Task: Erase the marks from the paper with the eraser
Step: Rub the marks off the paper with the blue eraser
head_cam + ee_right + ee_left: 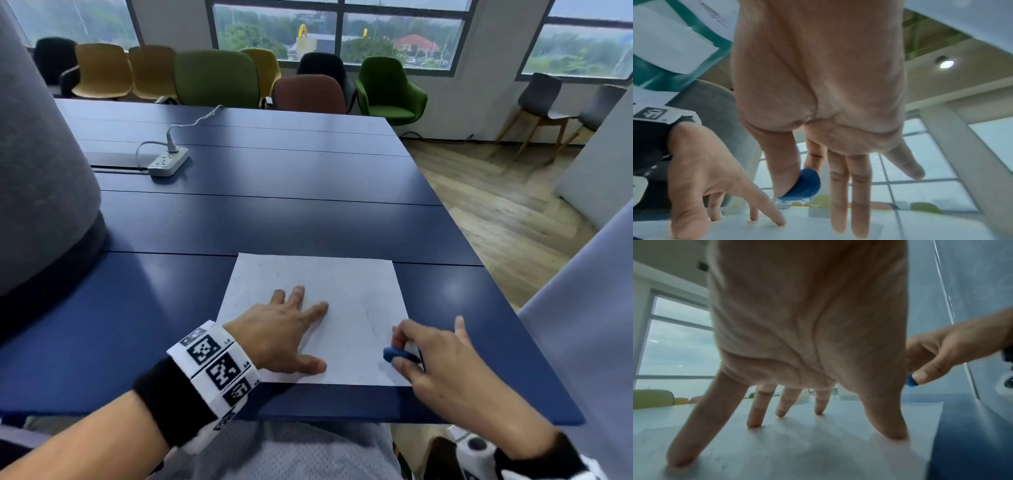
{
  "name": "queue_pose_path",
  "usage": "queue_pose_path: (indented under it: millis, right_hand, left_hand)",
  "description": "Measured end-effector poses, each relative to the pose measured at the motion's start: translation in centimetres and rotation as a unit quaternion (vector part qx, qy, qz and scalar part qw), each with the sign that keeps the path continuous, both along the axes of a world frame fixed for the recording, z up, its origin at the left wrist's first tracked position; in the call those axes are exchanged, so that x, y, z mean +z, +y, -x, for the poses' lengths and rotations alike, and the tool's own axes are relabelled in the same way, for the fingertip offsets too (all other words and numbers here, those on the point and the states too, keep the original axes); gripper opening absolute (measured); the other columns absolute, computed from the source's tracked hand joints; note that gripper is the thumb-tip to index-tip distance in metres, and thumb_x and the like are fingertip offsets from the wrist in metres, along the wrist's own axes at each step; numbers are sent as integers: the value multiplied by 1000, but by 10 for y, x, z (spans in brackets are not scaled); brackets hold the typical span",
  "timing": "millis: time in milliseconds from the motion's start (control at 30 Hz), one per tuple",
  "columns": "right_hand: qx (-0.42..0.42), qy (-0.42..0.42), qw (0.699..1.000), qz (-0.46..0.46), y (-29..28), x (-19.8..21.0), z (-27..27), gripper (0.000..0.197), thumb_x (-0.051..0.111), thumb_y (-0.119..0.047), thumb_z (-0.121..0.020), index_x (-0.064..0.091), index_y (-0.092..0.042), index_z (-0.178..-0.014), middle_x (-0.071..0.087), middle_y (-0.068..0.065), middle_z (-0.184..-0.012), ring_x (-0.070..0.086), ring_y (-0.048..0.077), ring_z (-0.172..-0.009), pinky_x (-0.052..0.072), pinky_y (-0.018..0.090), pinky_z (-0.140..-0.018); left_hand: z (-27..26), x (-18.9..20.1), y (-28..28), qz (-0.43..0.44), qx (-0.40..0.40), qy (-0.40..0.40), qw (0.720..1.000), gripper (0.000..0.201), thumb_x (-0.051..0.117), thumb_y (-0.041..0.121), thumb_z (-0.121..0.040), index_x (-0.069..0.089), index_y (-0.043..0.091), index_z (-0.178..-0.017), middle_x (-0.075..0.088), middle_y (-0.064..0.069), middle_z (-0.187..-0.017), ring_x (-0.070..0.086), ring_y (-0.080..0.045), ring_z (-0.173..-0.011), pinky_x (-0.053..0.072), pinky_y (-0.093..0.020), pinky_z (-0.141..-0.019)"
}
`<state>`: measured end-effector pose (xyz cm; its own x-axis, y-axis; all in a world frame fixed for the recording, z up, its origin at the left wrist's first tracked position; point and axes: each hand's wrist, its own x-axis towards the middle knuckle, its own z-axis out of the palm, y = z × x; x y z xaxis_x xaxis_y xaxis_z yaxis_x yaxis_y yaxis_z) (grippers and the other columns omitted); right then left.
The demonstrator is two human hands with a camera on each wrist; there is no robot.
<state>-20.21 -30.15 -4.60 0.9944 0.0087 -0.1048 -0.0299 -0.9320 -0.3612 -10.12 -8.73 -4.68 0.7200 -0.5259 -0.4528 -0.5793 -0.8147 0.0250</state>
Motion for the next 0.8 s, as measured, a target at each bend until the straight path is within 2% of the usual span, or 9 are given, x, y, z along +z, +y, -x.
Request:
queue_pose_path:
  millis: [33,100,133,200,367,533,667,733,800]
  right_hand:
    - [22,-23,999,33,1,8,-9,5,54,-34,-94,49,-32,-93,59,-14,-100,54,7,-97,17,45,-117]
    - [68,-66,994,58,7,21,-29,8,56,-37,-92,55,-30,-92,58,-12,-93,55,12,-91,39,29,-91]
    - [91,-62,992,54,11,25,-41,9,58,-38,-91,57,-28,-90,60,-10,-91,56,12,-85,42,27,-78]
    - [148,-25,987,53,19,23,-63,13,62,-38,-88,61,-25,-87,63,-9,-83,55,11,-73,46,28,-68]
    - [208,25,977,50,25,11,-92,11,67,-30,-84,68,-20,-86,62,-7,-82,55,13,-75,52,36,-70]
    - [260,87,962,-6,24,12,-93,9,71,-22,-80,71,-14,-83,66,0,-77,58,14,-66,52,29,-63]
    - [228,42,973,-18,22,10,-104,11,71,-22,-80,68,-11,-79,66,2,-75,58,17,-66,51,32,-62]
    - [249,59,966,-30,26,8,-98,9,71,-19,-79,65,-13,-75,64,-1,-72,57,15,-62,52,32,-61]
    - [281,98,954,-25,31,9,-92,8,73,-17,-78,66,-15,-74,61,-7,-67,54,9,-57,50,26,-58]
  left_hand:
    - [-3,1,-1,-3,-7,-6,1000,96,55,69,-83,-3,39,-154,-10,-7,-163,10,-33,-147,34,-48,-109]
    - [-10,4,-4,-12,-15,-13,1000,101,58,74,-78,-2,45,-153,-14,-4,-163,15,-35,-145,34,-47,-108]
    - [-12,3,-5,-15,-17,-15,1000,104,60,76,-75,-3,46,-153,-15,-2,-163,17,-36,-144,34,-46,-108]
    - [-16,2,-7,-19,-19,-17,999,109,61,79,-70,-4,47,-152,-14,0,-163,20,-37,-144,33,-45,-109]
    - [-18,-1,-7,-9,-19,-23,1000,117,66,81,-63,-3,48,-152,-5,0,-165,22,-40,-143,33,-43,-108]
    - [-17,3,-10,-17,-21,-20,999,118,67,79,-64,-4,46,-153,-6,-2,-164,19,-41,-143,32,-43,-109]
    - [-16,3,-10,-16,-20,-20,999,118,68,78,-63,-5,49,-151,-5,-2,-164,20,-41,-143,33,-44,-108]
    - [-16,3,-10,-15,-20,-23,999,117,68,78,-63,-5,50,-151,-4,-3,-165,21,-42,-142,34,-44,-107]
    - [-16,4,-10,-14,-21,-21,999,117,68,78,-63,-3,50,-151,-3,-2,-165,22,-41,-141,35,-43,-106]
